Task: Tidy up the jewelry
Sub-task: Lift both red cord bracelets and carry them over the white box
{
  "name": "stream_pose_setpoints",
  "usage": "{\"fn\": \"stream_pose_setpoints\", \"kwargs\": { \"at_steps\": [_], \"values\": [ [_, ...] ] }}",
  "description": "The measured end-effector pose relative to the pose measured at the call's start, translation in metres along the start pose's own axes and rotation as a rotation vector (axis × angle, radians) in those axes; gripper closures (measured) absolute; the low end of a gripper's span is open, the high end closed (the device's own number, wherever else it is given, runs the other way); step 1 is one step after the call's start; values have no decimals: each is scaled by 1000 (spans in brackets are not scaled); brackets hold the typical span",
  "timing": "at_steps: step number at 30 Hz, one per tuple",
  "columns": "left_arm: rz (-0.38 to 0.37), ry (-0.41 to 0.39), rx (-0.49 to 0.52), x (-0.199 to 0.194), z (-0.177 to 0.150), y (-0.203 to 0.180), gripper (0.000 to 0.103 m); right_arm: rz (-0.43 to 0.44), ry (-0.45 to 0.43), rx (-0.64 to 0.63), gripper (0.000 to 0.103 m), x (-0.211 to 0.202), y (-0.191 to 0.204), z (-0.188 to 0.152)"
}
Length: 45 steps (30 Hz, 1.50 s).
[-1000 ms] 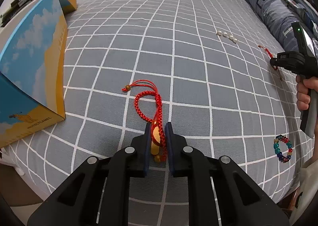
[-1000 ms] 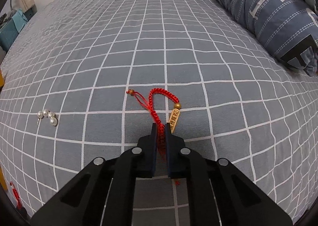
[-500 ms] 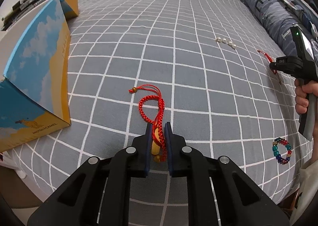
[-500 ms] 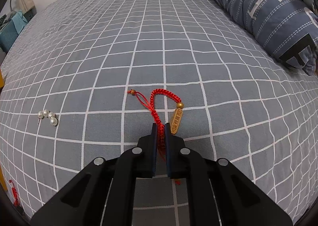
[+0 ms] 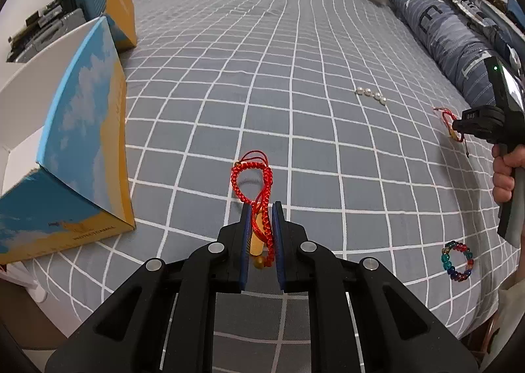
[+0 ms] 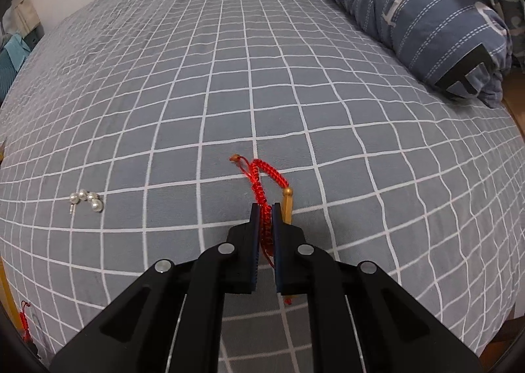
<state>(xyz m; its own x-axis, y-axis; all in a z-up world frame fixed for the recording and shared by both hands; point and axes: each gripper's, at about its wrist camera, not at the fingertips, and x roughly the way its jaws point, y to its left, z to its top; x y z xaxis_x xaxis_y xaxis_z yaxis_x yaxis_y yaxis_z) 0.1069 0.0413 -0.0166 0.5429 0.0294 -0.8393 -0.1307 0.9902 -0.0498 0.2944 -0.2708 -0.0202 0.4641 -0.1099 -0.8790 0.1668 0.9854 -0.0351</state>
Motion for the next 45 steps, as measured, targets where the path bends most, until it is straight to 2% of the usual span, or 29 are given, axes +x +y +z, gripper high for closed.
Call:
{"fn": "stream_pose_setpoints", "kwargs": {
  "at_steps": [4, 9, 10, 16, 22, 26, 28, 30, 32, 34, 36, 42, 44, 45],
  "values": [
    [-1, -13, 2, -4, 4, 0, 91, -4, -13, -3, 97, -12, 4, -5],
    [-7, -23, -13, -8, 10, 5, 91, 31, -29, 9, 97, -32, 8, -15],
    [-5, -27, -13, -9, 11, 6, 95, 33, -34, 7, 97, -36, 9, -16],
    [-5, -39, -17, -14, 18, 9, 95, 64, -67, 4, 97, -63, 19, -26],
    [-24, -15, 0, -9, 20, 14, 96, 83, -98, -22, 97, -83, 36, -38],
    [-29, 27, 29, 4, 15, 11, 90, 84, -111, -54, 97, -90, 47, -44],
    [-38, 39, 38, 7, 12, 10, 73, 87, -107, -63, 97, -89, 51, -46],
    [-38, 40, 48, 10, 9, 8, 68, 88, -101, -70, 97, -87, 53, -48],
    [-38, 40, 64, 13, 7, 5, 60, 91, -99, -76, 97, -85, 54, -48],
    [-39, 40, 74, 16, 7, 2, 48, 91, -94, -80, 97, -83, 55, -49],
    [-39, 44, 72, 23, 6, 2, 42, 91, -88, -84, 97, -80, 55, -50],
    [-13, 76, 64, 40, 5, 7, 40, 88, -78, -91, 97, -75, 56, -49],
    [-10, 86, 69, 44, 3, 6, 42, 90, -79, -93, 97, -75, 55, -49],
    [-10, 91, 69, 45, 2, 7, 48, 92, -79, -94, 97, -75, 55, -48]
  ]
}}
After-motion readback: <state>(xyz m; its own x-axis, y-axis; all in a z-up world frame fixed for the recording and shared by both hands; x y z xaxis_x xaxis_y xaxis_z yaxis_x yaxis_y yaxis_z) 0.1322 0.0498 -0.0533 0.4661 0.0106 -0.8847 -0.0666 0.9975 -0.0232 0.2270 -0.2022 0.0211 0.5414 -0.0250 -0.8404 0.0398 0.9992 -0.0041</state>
